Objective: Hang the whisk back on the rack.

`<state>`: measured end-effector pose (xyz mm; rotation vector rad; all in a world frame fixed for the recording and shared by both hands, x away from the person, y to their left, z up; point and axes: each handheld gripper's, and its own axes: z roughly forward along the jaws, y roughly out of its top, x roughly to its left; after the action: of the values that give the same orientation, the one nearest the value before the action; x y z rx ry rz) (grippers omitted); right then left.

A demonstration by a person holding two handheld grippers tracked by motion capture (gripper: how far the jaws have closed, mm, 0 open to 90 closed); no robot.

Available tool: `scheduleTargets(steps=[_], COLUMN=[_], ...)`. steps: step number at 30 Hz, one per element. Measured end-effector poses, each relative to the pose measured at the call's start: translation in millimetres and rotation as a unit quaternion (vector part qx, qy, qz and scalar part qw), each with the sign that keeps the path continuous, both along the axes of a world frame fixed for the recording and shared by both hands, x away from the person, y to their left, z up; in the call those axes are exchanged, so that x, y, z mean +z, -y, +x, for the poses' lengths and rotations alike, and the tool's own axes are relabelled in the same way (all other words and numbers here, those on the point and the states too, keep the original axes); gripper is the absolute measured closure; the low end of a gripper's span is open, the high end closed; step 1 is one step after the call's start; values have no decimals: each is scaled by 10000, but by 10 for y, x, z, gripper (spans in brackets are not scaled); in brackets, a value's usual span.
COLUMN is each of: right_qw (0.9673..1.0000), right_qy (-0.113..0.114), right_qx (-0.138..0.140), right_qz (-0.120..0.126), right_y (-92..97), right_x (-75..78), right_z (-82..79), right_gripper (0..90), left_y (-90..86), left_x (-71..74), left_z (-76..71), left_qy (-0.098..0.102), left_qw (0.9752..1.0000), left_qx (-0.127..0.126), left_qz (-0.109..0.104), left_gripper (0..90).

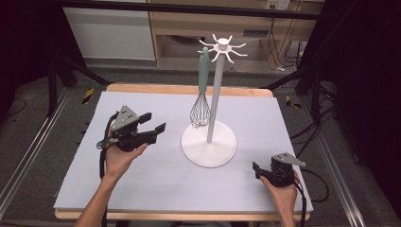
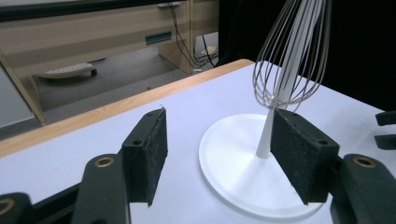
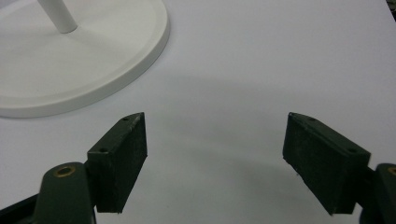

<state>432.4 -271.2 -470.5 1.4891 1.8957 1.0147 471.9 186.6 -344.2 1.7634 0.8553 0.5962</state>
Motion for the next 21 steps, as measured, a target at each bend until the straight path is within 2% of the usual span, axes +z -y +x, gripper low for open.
scheduleTargets(steps=[3,4,5,11,14,15,17,21], right_qw=[10000,10000,10000,10000,10000,10000,10000,10000], right_qy=[-28,-28,-28,-46,-51,-51,-36,-31], right_qx=[-30,-30,-42,-68,-69,-69,-78,-79], right_qz=[49,49,35,42,11,11,24,42], right_y=[18,18,30,43,63,63,84,110], right_x=[-15,-15,-18,-25,-30,-30,-38,-45], right_z=[-1,-1,-6,-18,-25,-25,-35,-50], right_gripper=[222,222,223,227,234,234,253,277], left_y=[-104,-104,-174,-417,-590,-590,-715,-911], left_x=[-143,-143,-219,-469,-645,-645,-768,-913], left_z=[-19,-19,-26,-68,-85,-85,-112,-170], left_qy=[-115,-115,-183,-378,-562,-562,-670,-809], left_qw=[9999,9999,9996,9978,9952,9952,9925,9880], left_qx=[110,110,203,526,792,792,986,1287], left_qz=[53,53,52,117,151,151,254,266], left_gripper=[361,362,362,358,357,356,355,354])
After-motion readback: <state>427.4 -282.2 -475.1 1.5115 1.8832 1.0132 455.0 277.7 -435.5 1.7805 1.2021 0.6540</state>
